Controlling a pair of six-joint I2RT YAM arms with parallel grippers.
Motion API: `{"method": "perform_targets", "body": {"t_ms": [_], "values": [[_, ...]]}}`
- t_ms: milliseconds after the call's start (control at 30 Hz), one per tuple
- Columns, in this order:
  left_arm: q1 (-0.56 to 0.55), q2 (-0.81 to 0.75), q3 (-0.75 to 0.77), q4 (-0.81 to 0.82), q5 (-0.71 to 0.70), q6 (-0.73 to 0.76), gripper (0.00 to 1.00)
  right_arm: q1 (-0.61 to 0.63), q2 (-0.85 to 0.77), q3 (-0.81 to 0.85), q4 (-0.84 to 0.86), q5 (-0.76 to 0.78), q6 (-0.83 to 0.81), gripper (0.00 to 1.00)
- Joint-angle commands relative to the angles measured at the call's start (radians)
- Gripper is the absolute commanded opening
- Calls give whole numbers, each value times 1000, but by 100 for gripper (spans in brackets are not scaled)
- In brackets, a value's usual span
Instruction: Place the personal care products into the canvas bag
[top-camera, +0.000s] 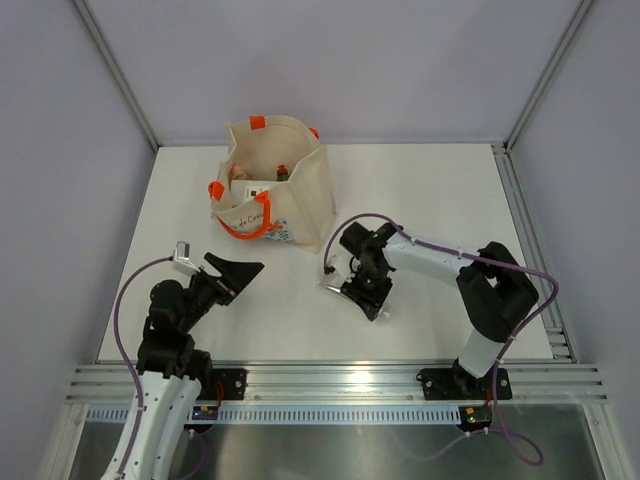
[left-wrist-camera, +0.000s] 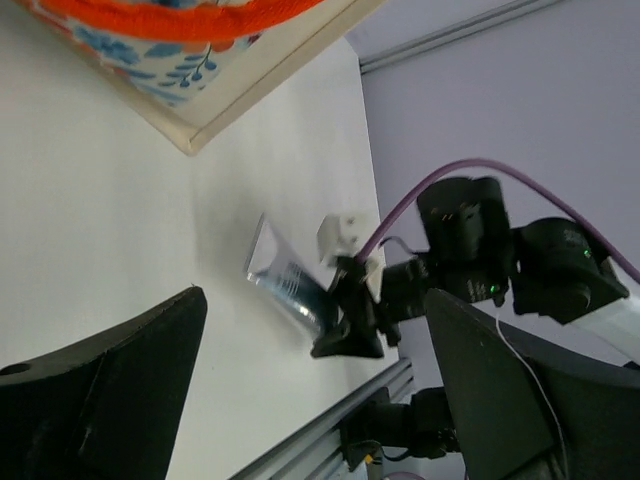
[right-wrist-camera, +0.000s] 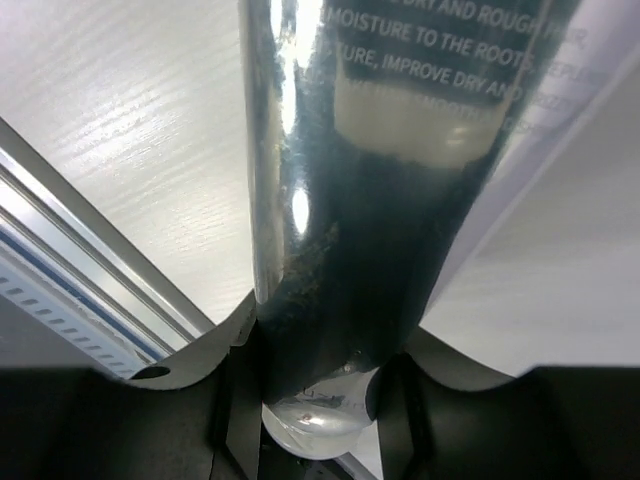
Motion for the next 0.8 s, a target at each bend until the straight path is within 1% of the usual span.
{"method": "perform_targets", "body": {"t_ms": [0, 67, 100, 133, 167, 200, 233, 267, 300, 333, 367, 400, 433, 533, 567, 667, 767], "values": [[-75, 58, -27, 132, 4, -150, 94, -105, -99, 110, -21, -186, -94, 14], [-146, 105, -28, 161, -61, -188, 93, -114, -109, 127, -12, -218, -87, 14], [-242, 163, -25, 178, -142, -199, 93, -113, -116, 135, 5, -230, -79, 14], [-296, 197, -18, 205, -188, -221, 93, -113, -115, 141, 8, -249, -62, 13], [-345, 234, -10, 212, -283, -231, 94, -113, -113, 147, 16, -275, -53, 13], [-438, 309, 14, 241, -334, -247, 94, -114, -112, 153, 28, -282, -44, 13], [-483, 345, 28, 252, -383, -251, 95, -114, -113, 155, 34, -296, -33, 13], [-522, 381, 38, 270, -474, -258, 95, -113, -118, 153, 37, -321, -30, 13], [-580, 420, 45, 323, -512, -268, 96, -114, -121, 149, 47, -328, -25, 13], [-605, 493, 61, 354, -535, -281, 96, -113, -126, 147, 47, -336, -24, 13], [-623, 533, 71, 379, -576, -285, 96, -114, -129, 146, 48, -354, -27, 13], [-649, 572, 82, 403, -589, -287, 96, -114, -142, 140, 54, -361, -27, 13], [-660, 651, 107, 458, -598, -291, 96, -114, -147, 141, 53, -371, -28, 13], [-688, 763, 140, 578, -604, -297, 96, -114, -152, 149, 33, -408, -42, 13], [-694, 829, 168, 595, -601, -298, 96, -114, -155, 147, 33, -430, -44, 13], [-711, 929, 209, 638, -601, -299, 95, -113, -169, 135, 34, -460, -48, 13], [-718, 977, 223, 664, -606, -304, 89, -114, -187, 112, 45, -477, -51, 13]]}}
